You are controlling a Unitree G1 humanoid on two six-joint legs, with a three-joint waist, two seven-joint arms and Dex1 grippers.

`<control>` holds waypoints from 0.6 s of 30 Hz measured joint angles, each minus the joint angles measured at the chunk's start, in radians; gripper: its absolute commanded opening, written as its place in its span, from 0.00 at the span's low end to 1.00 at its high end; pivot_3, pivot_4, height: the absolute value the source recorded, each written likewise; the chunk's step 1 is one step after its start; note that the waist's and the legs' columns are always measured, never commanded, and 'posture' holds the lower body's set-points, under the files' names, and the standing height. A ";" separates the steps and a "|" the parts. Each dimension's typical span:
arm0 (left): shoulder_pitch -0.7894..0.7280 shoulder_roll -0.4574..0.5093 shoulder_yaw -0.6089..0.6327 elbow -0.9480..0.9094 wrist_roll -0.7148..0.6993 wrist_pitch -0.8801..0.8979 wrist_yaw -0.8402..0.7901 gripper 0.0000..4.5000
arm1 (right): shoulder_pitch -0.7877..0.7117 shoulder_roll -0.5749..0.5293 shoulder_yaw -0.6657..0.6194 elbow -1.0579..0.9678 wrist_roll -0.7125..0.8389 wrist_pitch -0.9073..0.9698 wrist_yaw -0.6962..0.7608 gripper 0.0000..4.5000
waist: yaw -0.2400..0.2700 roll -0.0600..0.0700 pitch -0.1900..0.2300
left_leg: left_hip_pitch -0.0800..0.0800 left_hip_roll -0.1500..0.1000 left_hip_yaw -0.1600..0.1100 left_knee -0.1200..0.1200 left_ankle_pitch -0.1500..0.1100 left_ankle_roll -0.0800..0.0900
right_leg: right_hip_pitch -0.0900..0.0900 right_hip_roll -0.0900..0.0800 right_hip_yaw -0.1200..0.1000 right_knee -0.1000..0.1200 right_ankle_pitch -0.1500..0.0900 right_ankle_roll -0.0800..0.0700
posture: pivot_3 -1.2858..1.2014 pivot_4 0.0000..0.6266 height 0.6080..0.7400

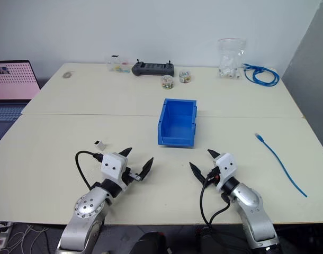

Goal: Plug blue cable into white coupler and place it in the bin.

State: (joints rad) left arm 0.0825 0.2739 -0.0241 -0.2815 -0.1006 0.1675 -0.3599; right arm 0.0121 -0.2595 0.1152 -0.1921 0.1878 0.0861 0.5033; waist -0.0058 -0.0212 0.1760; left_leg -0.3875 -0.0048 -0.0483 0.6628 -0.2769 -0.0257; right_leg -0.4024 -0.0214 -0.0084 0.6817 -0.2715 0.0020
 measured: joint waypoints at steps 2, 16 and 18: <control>0.003 0.000 0.000 0.007 -0.003 0.000 -0.002 1.00 | 0.000 0.000 0.000 0.005 0.000 -0.004 0.000 0.99 | 0.000 0.000 0.000 | 0.000 0.000 0.000 0.000 0.000 0.000 | 0.000 0.000 0.000 0.000 0.000 0.000 | 0.52 0.24 1.00; 0.038 -0.015 -0.010 -0.005 0.001 0.024 0.024 1.00 | -0.008 0.018 0.025 0.019 -0.008 -0.013 0.010 0.99 | 0.001 0.000 0.000 | 0.000 0.000 0.000 0.000 0.000 0.000 | 0.000 0.000 0.000 0.000 0.000 0.000 | 0.52 0.24 1.00; 0.050 -0.019 -0.012 -0.010 -0.008 0.019 0.016 1.00 | -0.011 0.017 0.025 0.021 -0.008 -0.014 0.012 0.99 | 0.001 0.000 0.000 | 0.000 0.000 0.000 0.000 0.000 0.000 | 0.000 0.000 0.000 0.000 0.000 0.000 | 0.52 0.24 1.00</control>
State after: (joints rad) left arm 0.1320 0.2554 -0.0357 -0.2918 -0.1088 0.1866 -0.3434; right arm 0.0007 -0.2422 0.1400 -0.1706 0.1796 0.0726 0.5155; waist -0.0052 -0.0212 0.1760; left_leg -0.3872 -0.0048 -0.0483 0.6630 -0.2769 -0.0256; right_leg -0.4022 -0.0216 -0.0082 0.6818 -0.2715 0.0020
